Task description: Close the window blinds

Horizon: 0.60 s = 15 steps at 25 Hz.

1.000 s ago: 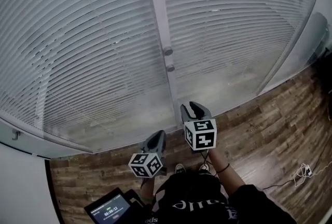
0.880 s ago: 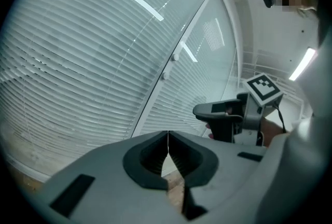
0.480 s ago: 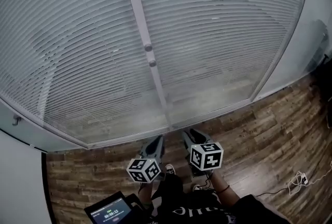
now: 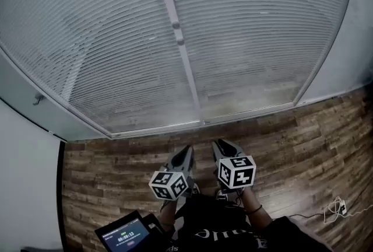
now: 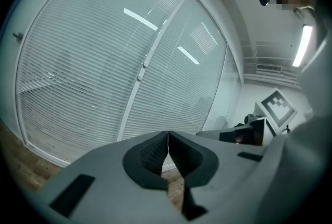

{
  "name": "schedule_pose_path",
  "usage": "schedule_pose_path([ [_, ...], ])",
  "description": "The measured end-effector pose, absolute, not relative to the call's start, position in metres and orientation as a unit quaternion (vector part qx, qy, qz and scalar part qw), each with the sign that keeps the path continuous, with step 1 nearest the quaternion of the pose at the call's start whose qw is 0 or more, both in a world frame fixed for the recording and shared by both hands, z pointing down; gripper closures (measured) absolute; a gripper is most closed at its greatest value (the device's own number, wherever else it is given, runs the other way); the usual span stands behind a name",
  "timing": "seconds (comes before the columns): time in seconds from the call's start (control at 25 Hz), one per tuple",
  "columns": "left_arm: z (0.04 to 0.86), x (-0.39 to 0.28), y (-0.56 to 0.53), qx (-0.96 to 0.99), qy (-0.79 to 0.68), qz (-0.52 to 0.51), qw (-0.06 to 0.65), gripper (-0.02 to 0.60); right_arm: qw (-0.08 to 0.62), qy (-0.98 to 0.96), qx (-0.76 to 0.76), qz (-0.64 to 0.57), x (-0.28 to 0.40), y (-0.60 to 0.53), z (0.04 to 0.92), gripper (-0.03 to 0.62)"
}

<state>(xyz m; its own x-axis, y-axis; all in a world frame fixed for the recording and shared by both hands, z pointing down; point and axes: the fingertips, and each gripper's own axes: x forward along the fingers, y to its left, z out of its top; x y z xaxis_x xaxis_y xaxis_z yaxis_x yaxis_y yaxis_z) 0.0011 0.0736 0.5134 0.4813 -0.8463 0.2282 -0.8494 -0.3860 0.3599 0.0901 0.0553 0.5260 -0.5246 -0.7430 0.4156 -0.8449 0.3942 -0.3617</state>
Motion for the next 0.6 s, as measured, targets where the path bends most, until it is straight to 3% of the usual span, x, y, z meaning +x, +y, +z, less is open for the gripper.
schedule_pose_path([
  [0.6, 0.51, -0.077, 0.244, 0.848, -0.492, 0.014, 0.193, 0.577, 0.079, -0.828, 0.494, 0.251, 0.003, 0.216, 0.515, 0.519],
])
